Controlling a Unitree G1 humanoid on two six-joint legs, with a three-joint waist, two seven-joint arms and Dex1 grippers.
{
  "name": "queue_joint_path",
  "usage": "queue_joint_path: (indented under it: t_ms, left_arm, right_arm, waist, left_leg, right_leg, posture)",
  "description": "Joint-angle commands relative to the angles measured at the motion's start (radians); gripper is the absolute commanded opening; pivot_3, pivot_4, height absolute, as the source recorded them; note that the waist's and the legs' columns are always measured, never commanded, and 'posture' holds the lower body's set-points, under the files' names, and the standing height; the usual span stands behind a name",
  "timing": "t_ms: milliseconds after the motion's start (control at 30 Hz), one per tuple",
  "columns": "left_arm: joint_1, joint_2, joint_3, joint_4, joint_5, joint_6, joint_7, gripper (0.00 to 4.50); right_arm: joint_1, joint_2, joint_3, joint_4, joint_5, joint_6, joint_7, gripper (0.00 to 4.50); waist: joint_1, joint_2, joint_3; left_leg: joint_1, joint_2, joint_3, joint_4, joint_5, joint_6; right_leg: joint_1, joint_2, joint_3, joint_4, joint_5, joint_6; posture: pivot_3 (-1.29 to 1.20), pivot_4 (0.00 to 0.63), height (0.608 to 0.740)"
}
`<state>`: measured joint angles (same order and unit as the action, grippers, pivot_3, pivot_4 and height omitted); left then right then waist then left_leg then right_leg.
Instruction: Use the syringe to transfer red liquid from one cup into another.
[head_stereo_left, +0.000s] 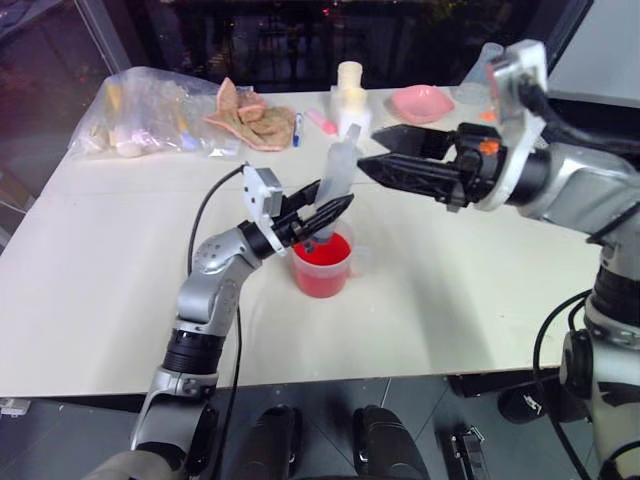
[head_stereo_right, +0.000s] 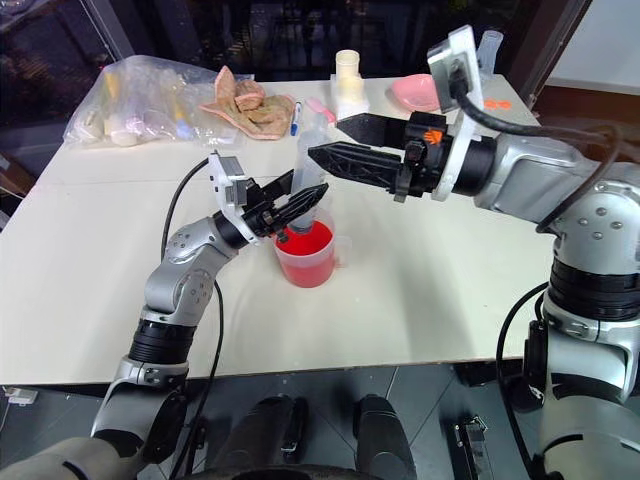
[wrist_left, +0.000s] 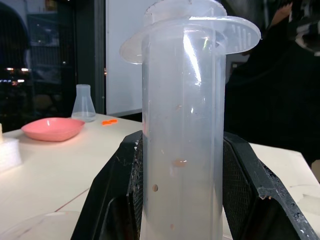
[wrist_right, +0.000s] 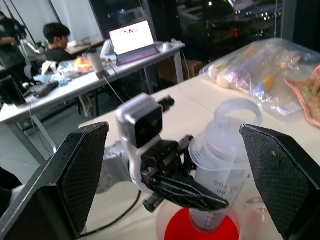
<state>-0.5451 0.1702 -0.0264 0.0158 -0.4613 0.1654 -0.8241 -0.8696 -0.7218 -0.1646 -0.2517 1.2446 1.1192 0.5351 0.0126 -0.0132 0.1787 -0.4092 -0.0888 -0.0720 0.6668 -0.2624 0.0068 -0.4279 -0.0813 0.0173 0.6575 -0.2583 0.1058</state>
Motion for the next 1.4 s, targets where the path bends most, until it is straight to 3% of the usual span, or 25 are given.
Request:
queue_joint_path:
  t_ms: [33, 533, 633, 867, 1400]
  left_arm:
    - [0.002, -0.007, -0.010, -0.054, -0.005, -0.016, 0.004, 1.52]
    - [0.031, -0.016, -0.037, -0.090, -0.017, 0.014, 0.012, 1.52]
    - [0.043, -0.017, -0.046, -0.098, -0.019, 0.019, 0.010, 1.52]
    - [0.060, -0.017, -0.057, -0.113, -0.020, 0.030, 0.002, 1.52]
    - [0.098, -0.019, -0.072, -0.061, 0.003, -0.004, -0.013, 1.52]
  right_arm:
    - [-0.017, 0.014, -0.009, -0.015, -0.007, -0.019, 0.009, 4.37]
    - [-0.057, 0.140, 0.056, 0.025, -0.097, -0.037, 0.001, 4.37]
    - [-0.069, 0.165, 0.076, 0.042, -0.131, -0.042, 0.006, 3.45]
    - [-0.073, 0.194, 0.083, 0.034, -0.158, -0.024, 0.018, 0.04]
    - [-0.118, 0.199, 0.048, 0.026, -0.168, -0.043, 0.033, 0.04]
  waist:
    - [0.000, 0.000, 0.000]
    - [-0.001, 0.000, 0.000]
    - [-0.001, 0.000, 0.000]
    - [-0.001, 0.000, 0.000]
    - [-0.002, 0.000, 0.000]
  left_leg:
    - [0.000, 0.000, 0.000, 0.000, 0.000, 0.000]
    - [0.000, 0.000, 0.000, 0.000, 0.000, 0.000]
    - [0.000, 0.000, 0.000, -0.001, 0.000, 0.000]
    - [0.000, 0.000, 0.000, -0.001, 0.000, 0.000]
    - [0.000, 0.000, 0.000, -0.002, 0.000, 0.000]
  right_leg:
    - [0.000, 0.000, 0.000, 0.000, 0.000, 0.000]
    - [0.000, 0.000, 0.000, -0.001, 0.000, 0.000]
    - [0.000, 0.000, 0.000, -0.001, 0.000, 0.000]
    - [0.000, 0.000, 0.000, -0.002, 0.000, 0.000]
    - [0.000, 0.000, 0.000, -0.003, 0.000, 0.000]
  posture:
    - [0.00, 0.150, 0.740]
    - [0.00, 0.150, 0.740]
    - [0.00, 0.150, 0.740]
    - [0.00, 0.150, 0.740]
    - [0.00, 0.150, 0.740]
